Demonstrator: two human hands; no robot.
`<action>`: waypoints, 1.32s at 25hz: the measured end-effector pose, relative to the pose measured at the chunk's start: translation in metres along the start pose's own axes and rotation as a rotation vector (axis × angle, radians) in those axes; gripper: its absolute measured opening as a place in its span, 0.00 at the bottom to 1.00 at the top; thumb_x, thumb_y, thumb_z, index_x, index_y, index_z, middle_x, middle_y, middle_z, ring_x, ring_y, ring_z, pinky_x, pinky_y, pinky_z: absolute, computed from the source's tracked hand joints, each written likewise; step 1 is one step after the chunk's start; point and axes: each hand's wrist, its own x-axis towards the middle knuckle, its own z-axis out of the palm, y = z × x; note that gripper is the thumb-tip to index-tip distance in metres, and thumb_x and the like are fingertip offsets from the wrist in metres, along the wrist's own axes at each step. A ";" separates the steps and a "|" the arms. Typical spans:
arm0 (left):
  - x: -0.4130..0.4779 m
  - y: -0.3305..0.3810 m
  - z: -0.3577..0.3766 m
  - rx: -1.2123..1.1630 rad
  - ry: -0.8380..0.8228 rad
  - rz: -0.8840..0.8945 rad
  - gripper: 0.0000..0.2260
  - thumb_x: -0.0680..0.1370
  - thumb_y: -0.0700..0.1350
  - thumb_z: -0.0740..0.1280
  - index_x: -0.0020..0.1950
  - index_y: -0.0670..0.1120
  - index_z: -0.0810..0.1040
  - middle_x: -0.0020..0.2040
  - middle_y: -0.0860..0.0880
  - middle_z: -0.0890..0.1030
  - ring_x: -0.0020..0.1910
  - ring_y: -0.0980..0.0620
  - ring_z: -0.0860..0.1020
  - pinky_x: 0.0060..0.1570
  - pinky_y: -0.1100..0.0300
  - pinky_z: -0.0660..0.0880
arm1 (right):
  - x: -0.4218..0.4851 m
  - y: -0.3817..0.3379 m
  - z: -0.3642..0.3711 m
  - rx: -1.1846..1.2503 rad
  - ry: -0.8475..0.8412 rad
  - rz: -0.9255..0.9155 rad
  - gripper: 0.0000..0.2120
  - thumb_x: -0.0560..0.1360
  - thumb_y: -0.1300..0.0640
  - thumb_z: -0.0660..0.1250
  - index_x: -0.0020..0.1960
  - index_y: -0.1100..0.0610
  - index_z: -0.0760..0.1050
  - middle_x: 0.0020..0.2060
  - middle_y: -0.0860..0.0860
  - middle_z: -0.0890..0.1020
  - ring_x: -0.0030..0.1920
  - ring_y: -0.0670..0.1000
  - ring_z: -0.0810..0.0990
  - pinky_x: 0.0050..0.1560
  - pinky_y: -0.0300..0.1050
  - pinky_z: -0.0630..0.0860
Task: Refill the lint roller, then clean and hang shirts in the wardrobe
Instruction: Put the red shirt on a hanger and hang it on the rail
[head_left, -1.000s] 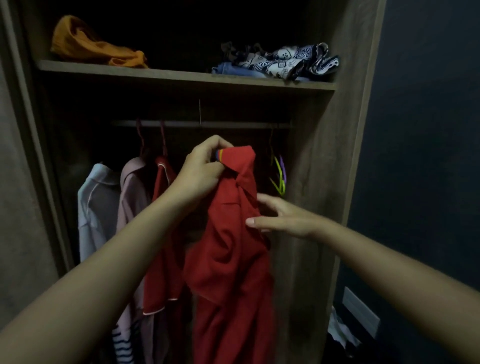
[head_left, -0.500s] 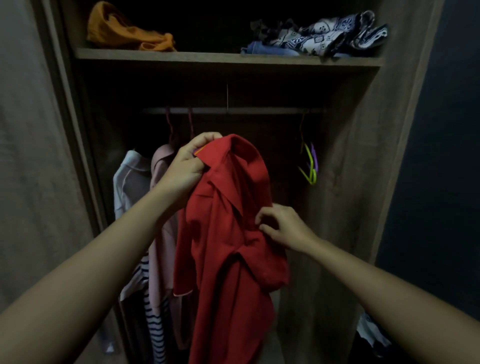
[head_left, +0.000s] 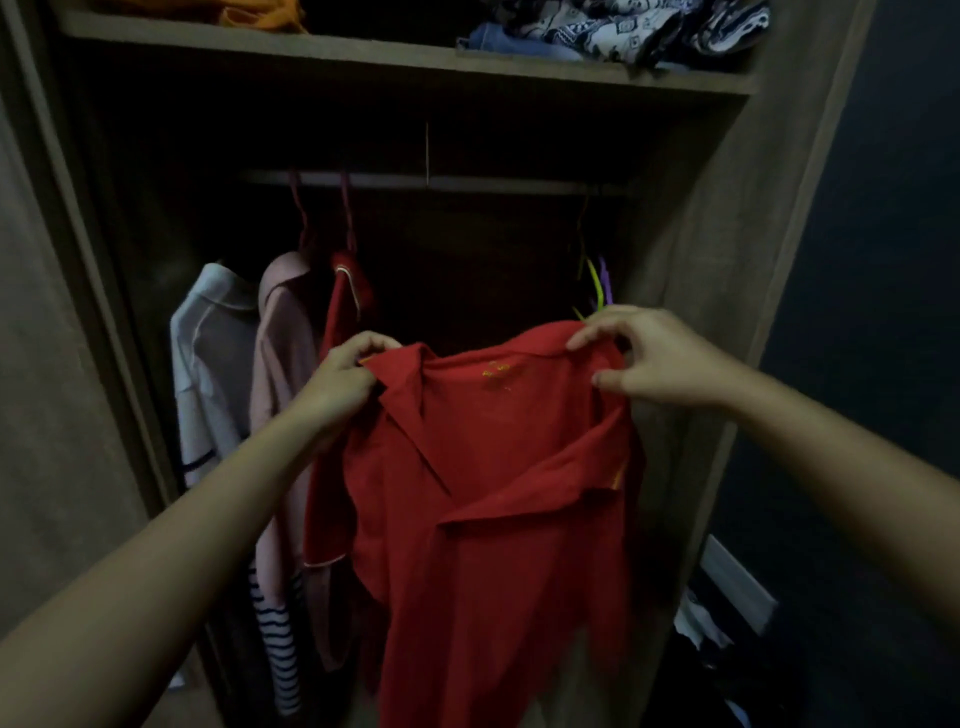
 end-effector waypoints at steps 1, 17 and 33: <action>0.004 -0.007 0.009 0.024 -0.024 -0.028 0.11 0.76 0.32 0.64 0.44 0.49 0.76 0.37 0.48 0.77 0.27 0.61 0.72 0.28 0.66 0.68 | 0.002 -0.001 -0.002 -0.051 -0.042 0.014 0.23 0.62 0.65 0.73 0.57 0.55 0.78 0.52 0.45 0.73 0.53 0.42 0.72 0.48 0.19 0.61; 0.146 0.057 0.246 0.029 -0.129 -0.127 0.23 0.78 0.55 0.59 0.56 0.37 0.79 0.55 0.35 0.80 0.57 0.38 0.78 0.58 0.50 0.75 | -0.011 0.016 -0.010 -0.414 -0.259 0.206 0.30 0.66 0.63 0.66 0.67 0.55 0.65 0.67 0.48 0.64 0.62 0.54 0.71 0.55 0.54 0.75; 0.112 0.072 0.167 0.313 0.292 0.039 0.14 0.78 0.45 0.59 0.58 0.40 0.77 0.57 0.37 0.79 0.59 0.39 0.75 0.57 0.53 0.70 | 0.003 0.011 0.008 -0.334 -0.173 0.119 0.32 0.65 0.63 0.65 0.68 0.56 0.64 0.68 0.48 0.62 0.64 0.54 0.70 0.57 0.55 0.74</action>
